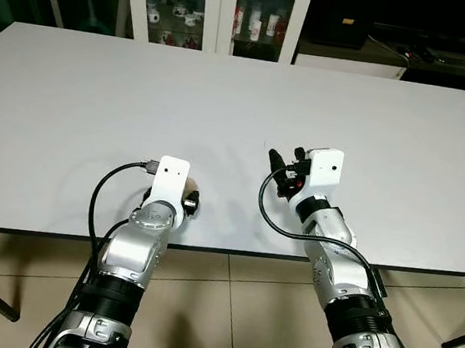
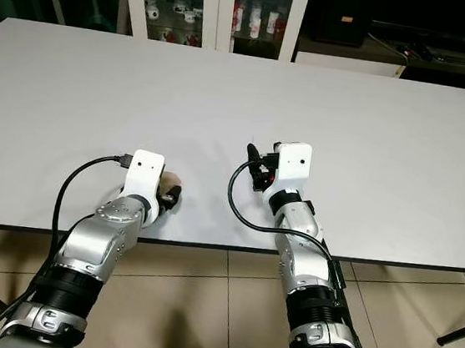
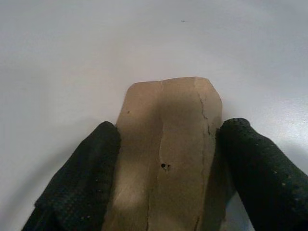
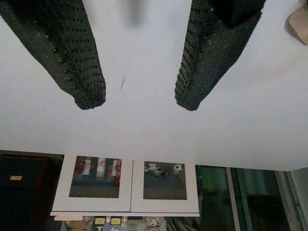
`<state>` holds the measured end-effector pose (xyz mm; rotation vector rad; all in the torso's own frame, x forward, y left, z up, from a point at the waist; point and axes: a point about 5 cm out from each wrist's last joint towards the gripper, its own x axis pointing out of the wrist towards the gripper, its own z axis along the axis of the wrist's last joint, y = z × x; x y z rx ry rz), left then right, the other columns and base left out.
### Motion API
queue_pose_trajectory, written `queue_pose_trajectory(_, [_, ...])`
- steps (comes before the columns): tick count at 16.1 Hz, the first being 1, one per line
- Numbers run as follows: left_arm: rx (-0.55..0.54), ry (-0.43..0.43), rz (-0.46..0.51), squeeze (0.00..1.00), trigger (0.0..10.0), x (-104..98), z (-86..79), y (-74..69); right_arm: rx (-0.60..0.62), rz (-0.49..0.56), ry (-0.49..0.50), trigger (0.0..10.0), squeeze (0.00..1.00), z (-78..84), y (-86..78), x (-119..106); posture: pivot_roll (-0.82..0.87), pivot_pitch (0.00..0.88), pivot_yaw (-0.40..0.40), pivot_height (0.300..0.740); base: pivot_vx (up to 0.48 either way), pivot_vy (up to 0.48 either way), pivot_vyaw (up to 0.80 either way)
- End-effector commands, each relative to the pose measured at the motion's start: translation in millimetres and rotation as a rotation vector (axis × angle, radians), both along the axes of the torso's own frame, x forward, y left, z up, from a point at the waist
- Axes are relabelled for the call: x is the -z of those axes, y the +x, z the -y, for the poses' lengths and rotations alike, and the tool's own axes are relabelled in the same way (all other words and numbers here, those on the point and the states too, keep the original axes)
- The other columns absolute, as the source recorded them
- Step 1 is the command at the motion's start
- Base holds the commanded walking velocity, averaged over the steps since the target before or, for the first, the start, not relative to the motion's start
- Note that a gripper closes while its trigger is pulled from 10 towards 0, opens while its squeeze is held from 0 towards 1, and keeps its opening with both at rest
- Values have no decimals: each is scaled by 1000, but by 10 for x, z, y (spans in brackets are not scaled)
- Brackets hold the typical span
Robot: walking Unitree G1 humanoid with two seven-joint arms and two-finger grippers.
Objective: Picking trash to rubbish bin
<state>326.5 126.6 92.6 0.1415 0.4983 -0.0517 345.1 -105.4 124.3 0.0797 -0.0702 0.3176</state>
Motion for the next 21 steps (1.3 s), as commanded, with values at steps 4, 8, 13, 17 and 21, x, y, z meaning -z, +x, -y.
queue_pose_trajectory(4, [-44, 26, -113, 0, 0, 214, -86, -86, 9, -2, 7, 10000, 0, 35, 5, -23, 5, 2, -51, 740, 0, 0, 0])
queue_pose_trajectory(8, [-45, 24, -111, 0, 0, 210, -76, -84, 11, -2, 4, 10000, 0, 52, 8, -28, 4, 7, -55, 740, 0, 0, 0])
queue_pose_trajectory(13, [-44, 20, -111, 0, 0, 214, -65, -85, 7, -3, 3, 10000, 0, 47, 9, -32, 5, 9, -58, 740, 0, 0, 0])
queue_pose_trajectory(17, [-46, 19, -108, 0, 0, 211, -65, -84, 5, -5, 3, 10000, 0, 48, 10, -33, 5, 16, -60, 740, 0, 0, 0])
queue_pose_trajectory(21, [-50, 16, -96, 0, 0, 196, -69, -69, 6, -6, 3, 10000, 0, 47, 18, -38, 6, 17, -60, 740, 0, 0, 0])
